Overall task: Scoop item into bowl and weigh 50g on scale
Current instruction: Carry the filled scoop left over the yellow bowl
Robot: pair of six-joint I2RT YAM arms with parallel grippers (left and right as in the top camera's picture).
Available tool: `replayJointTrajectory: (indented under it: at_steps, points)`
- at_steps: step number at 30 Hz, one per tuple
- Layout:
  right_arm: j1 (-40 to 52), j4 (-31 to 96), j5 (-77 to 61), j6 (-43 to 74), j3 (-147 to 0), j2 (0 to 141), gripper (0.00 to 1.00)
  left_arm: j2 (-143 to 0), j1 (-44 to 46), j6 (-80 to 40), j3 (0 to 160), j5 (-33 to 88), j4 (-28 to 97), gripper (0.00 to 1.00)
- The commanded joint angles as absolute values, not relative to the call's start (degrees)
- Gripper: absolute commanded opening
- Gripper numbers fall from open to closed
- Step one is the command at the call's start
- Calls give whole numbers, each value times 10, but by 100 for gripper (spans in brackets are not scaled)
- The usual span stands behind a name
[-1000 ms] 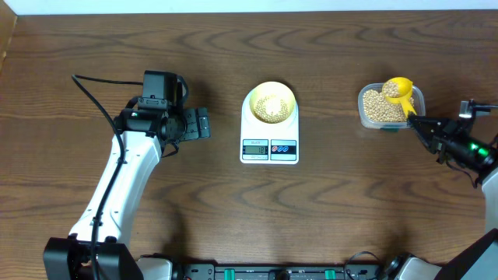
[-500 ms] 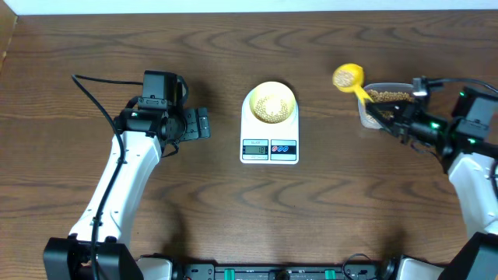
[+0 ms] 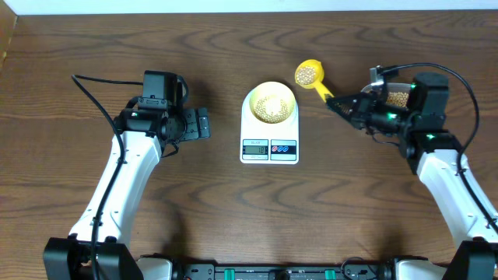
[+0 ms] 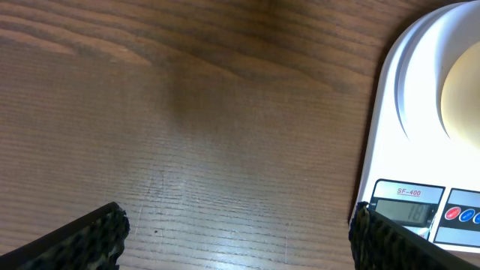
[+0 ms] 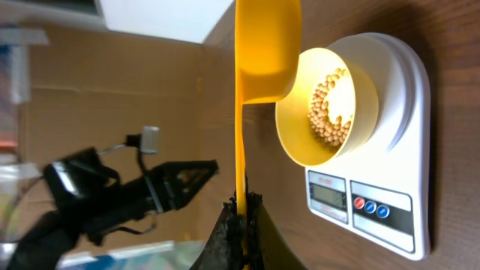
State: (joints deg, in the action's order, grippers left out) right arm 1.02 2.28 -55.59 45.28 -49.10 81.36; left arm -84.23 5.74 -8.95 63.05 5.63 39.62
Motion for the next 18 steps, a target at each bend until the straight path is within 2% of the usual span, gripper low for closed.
replayJointTrajectory:
  at_steps: [1,18]
  points:
    - [54,22,-479,368,-493,808,1,-841,56,-84,640,49,397,97]
    - [194,62,-254,104,-493,808,1,-841,56,-84,640,49,397,97]
